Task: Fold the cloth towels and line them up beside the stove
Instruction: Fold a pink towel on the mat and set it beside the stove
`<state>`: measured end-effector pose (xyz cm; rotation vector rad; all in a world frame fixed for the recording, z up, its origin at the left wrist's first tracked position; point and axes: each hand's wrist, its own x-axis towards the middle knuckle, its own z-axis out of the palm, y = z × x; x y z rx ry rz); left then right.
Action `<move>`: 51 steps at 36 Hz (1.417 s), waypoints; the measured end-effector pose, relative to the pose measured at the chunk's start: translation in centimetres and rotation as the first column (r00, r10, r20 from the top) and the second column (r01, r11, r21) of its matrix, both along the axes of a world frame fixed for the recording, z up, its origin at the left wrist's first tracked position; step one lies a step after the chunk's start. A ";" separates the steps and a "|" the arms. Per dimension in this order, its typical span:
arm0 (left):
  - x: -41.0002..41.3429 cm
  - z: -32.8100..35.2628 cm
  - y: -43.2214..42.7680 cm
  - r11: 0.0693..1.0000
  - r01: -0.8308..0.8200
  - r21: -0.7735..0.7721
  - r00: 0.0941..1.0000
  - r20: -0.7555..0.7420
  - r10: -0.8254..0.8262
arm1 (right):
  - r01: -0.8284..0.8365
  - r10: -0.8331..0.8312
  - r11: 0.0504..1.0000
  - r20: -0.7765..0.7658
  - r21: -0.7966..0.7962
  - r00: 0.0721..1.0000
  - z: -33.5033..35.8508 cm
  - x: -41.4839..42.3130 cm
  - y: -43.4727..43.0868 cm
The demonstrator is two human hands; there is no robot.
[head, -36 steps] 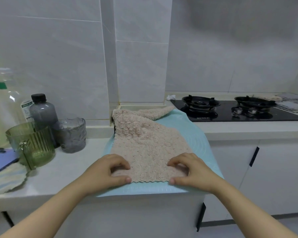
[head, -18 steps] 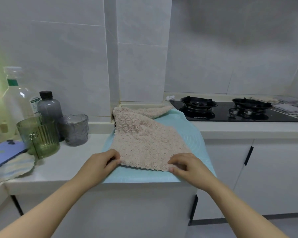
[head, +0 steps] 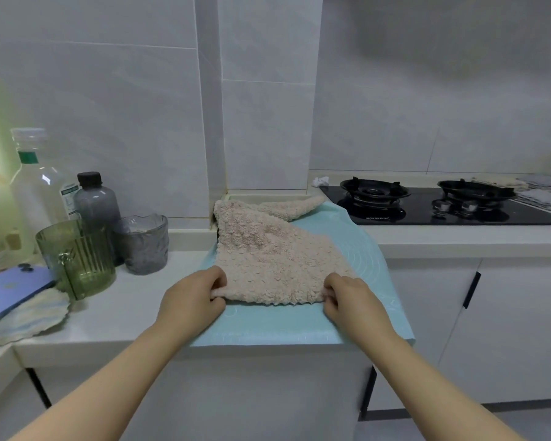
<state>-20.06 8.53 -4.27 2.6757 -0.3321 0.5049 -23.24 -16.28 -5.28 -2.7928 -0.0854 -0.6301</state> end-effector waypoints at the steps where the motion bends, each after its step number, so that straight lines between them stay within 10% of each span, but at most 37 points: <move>1: 0.1 0.0 0.2 0.998 -0.005 -0.070 1.000 -0.022 0.003 | -0.002 0.002 1.000 -0.020 0.015 1.000 0.2 0.0 -0.3; 10: 0.5 -0.2 1.9 0.798 0.056 -0.600 0.987 -0.085 -0.133 | -0.046 0.039 0.910 0.026 0.413 0.999 0.2 -0.9 -2.0; 19: -0.2 -0.2 1.7 0.863 0.036 -0.503 0.998 -0.027 -0.058 | -0.062 -0.011 0.654 0.091 0.754 0.996 0.9 -1.1 -2.8; 26: -0.7 -0.1 2.7 0.969 0.039 -0.244 0.997 -0.057 -0.054 | -0.012 -0.018 0.687 0.033 0.727 0.999 1.0 -1.0 -2.8; 51: -6.9 5.7 6.5 0.783 0.082 -0.616 0.796 -0.433 -0.424 | -0.053 0.279 0.547 -0.122 0.835 0.953 3.9 -8.7 -5.3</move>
